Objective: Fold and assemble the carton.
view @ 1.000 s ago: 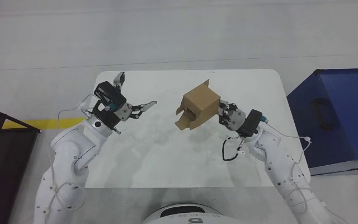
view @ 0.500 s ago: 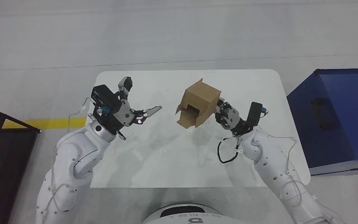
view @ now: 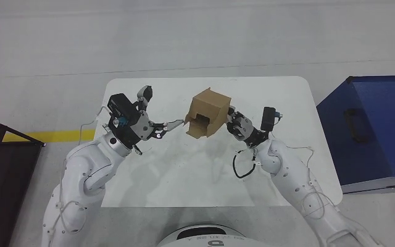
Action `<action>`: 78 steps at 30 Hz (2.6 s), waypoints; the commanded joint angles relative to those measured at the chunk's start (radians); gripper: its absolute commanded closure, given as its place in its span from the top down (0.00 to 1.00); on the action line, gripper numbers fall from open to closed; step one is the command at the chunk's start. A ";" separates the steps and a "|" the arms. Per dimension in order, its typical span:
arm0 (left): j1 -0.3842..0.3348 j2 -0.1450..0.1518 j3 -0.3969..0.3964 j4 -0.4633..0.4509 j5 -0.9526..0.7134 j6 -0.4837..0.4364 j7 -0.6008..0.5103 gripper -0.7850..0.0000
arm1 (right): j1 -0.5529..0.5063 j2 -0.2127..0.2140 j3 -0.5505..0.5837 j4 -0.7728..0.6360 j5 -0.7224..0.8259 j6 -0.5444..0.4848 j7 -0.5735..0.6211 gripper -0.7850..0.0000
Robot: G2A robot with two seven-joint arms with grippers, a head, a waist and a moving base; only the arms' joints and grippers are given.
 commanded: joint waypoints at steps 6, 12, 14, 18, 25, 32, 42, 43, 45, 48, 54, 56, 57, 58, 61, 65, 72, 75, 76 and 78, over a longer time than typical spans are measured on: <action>-0.013 0.000 0.026 0.010 0.038 -0.002 0.010 1.00 | -0.002 -0.007 -0.012 -0.029 -0.020 -0.001 0.015 0.00; -0.018 0.001 0.032 0.019 0.038 -0.002 0.014 1.00 | -0.008 -0.010 -0.020 -0.056 -0.027 -0.029 0.026 0.00; -0.020 0.001 0.034 0.022 0.039 -0.001 0.015 1.00 | -0.008 -0.012 -0.027 -0.067 -0.027 -0.053 0.028 0.00; -0.022 0.001 0.038 0.027 0.039 0.004 0.026 1.00 | -0.012 -0.013 -0.032 -0.093 -0.037 -0.083 0.038 0.00; -0.015 0.002 0.036 0.022 0.033 0.015 0.038 1.00 | -0.025 -0.011 -0.009 -0.099 -0.046 -0.081 0.049 0.00; 0.007 0.006 0.001 -0.012 -0.014 -0.015 0.066 1.00 | -0.030 -0.010 0.019 -0.067 -0.037 -0.077 0.047 0.00; -0.013 0.017 0.001 -0.077 0.016 -0.174 0.070 1.00 | -0.019 -0.017 0.014 -0.038 -0.051 -0.063 0.054 0.00; -0.018 0.018 0.008 -0.080 0.034 -0.176 0.065 1.00 | -0.019 -0.018 0.013 -0.038 -0.053 -0.061 0.053 0.00; -0.028 0.018 0.031 -0.080 0.067 -0.178 0.060 1.00 | -0.019 -0.019 0.013 -0.037 -0.059 -0.060 0.049 0.00; -0.050 0.018 0.065 -0.072 0.142 -0.185 0.040 1.00 | -0.022 -0.020 0.017 -0.037 -0.069 -0.059 0.041 0.00; -0.085 0.015 0.111 -0.028 0.247 -0.110 0.036 1.00 | -0.036 -0.019 0.029 -0.045 -0.084 -0.064 0.023 0.00; -0.092 0.015 0.120 -0.019 0.255 -0.106 0.040 1.00 | -0.039 -0.019 0.033 -0.047 -0.089 -0.066 0.020 0.00; -0.095 0.015 0.124 -0.015 0.258 -0.105 0.041 1.00 | -0.040 -0.019 0.034 -0.048 -0.090 -0.068 0.019 0.00; -0.098 0.015 0.129 -0.011 0.262 -0.105 0.039 1.00 | -0.041 -0.019 0.035 -0.048 -0.091 -0.070 0.018 0.00; -0.104 0.014 0.143 -0.009 0.267 -0.103 0.043 1.00 | -0.039 -0.019 0.037 -0.048 -0.092 -0.076 0.020 0.00; -0.108 0.014 0.117 -0.011 0.239 -0.058 0.059 1.00 | -0.034 -0.020 0.044 -0.045 -0.085 -0.082 0.019 0.00; -0.097 0.014 0.077 -0.022 0.244 0.020 0.088 1.00 | -0.033 -0.020 0.047 -0.043 -0.077 -0.082 0.015 0.00; -0.097 0.014 0.077 -0.022 0.244 0.020 0.088 1.00 | -0.033 -0.020 0.047 -0.043 -0.077 -0.082 0.015 0.00; -0.096 0.013 0.075 -0.022 0.239 0.030 0.090 1.00 | -0.033 -0.020 0.047 -0.043 -0.077 -0.082 0.015 0.00; -0.079 0.011 0.059 -0.018 0.178 0.069 0.102 1.00 | -0.036 -0.020 0.062 -0.054 -0.086 -0.025 0.032 0.00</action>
